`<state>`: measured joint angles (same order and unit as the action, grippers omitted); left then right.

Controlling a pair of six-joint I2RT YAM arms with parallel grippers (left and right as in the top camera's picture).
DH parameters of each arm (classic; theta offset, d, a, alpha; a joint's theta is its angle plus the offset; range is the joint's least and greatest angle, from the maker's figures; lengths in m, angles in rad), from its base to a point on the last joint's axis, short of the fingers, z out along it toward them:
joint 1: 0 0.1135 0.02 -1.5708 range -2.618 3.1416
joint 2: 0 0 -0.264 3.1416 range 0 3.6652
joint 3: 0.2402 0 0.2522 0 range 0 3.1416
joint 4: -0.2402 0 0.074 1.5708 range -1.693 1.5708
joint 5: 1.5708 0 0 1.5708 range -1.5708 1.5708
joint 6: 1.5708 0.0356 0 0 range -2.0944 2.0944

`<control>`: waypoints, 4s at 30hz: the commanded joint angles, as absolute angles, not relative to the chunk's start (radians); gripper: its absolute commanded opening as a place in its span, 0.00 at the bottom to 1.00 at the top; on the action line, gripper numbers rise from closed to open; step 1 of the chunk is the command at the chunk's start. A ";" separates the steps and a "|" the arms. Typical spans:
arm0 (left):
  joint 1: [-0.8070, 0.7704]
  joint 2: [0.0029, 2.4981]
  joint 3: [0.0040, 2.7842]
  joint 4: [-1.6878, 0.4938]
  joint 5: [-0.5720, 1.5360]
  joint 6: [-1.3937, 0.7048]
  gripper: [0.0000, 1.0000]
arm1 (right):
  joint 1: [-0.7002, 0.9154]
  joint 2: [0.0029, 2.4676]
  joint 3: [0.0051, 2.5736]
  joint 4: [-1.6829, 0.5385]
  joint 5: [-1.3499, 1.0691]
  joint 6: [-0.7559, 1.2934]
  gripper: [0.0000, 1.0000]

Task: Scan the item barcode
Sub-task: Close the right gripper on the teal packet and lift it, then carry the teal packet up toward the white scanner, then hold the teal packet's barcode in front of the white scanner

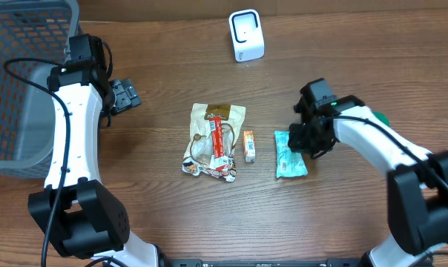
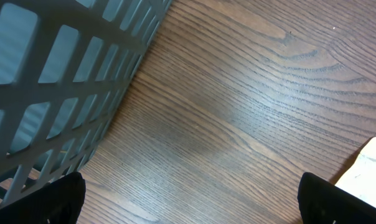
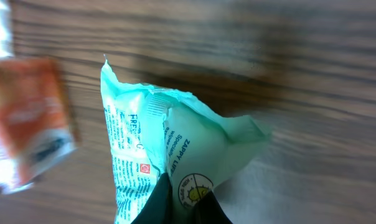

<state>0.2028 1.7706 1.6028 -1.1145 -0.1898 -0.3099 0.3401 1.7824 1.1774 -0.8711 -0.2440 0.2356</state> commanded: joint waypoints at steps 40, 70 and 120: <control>0.196 1.745 1.618 -1.114 -0.183 -0.292 1.00 | 0.337 1.357 1.289 -0.868 -0.315 0.121 0.04; 0.196 1.745 1.618 -1.114 -0.183 -0.292 1.00 | 0.576 1.868 1.675 -0.038 0.532 -0.642 0.04; 0.196 1.745 1.618 -1.114 -0.183 -0.292 1.00 | 0.479 2.333 1.691 0.706 0.477 -0.403 0.04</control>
<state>0.2028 1.7706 1.6028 -1.1145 -0.1898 -0.3099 0.4721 2.3032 1.6562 0.7006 0.4862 -0.3939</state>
